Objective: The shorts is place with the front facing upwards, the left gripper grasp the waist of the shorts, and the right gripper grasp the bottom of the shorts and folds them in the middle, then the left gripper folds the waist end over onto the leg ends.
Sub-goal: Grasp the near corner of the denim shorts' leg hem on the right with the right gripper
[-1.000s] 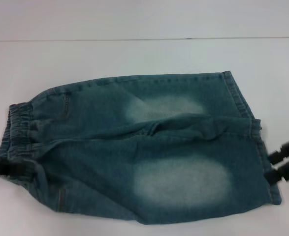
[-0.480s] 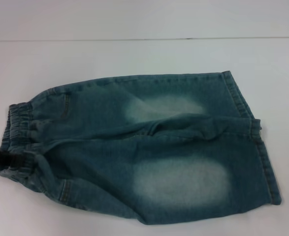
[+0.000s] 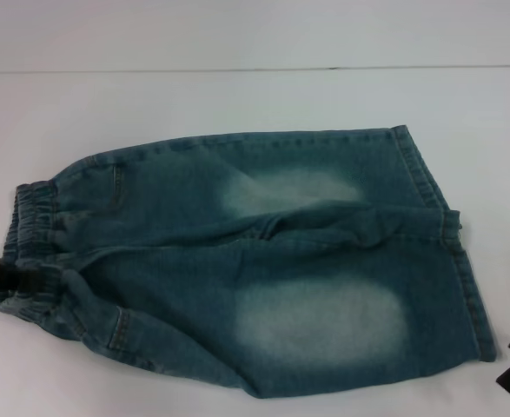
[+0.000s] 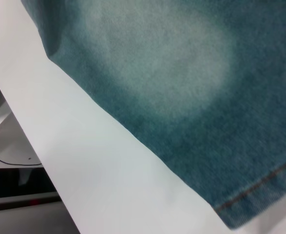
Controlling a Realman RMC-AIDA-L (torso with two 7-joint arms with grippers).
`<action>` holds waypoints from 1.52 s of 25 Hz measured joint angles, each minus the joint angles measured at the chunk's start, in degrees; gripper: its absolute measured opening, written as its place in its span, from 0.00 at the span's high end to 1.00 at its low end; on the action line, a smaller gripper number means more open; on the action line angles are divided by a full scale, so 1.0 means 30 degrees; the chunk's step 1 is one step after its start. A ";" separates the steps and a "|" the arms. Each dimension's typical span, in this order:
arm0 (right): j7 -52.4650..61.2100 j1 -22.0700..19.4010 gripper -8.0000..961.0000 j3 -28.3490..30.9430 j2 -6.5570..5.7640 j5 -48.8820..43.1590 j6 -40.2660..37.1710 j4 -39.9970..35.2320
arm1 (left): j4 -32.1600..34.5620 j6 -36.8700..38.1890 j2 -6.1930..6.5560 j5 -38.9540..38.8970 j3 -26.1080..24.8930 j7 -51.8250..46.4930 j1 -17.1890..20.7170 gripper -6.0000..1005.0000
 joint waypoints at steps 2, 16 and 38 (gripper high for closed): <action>-0.0007 0.0237 0.08 -0.0238 0.0123 -0.0001 0.0317 0.0405 | 0.0001 -0.0043 -0.0016 0.0003 -0.0002 -0.0001 0.0005 0.95; -0.0106 0.0686 0.08 -0.0301 0.0509 0.0347 0.1260 0.0884 | 0.0001 -0.0204 -0.0084 -0.0007 -0.0001 -0.0001 0.0106 0.95; -0.0622 0.0609 0.47 -0.1127 0.0816 0.1579 0.2485 0.0914 | -0.0412 -0.0368 -0.0102 0.0001 0.0005 0.0003 0.0113 0.95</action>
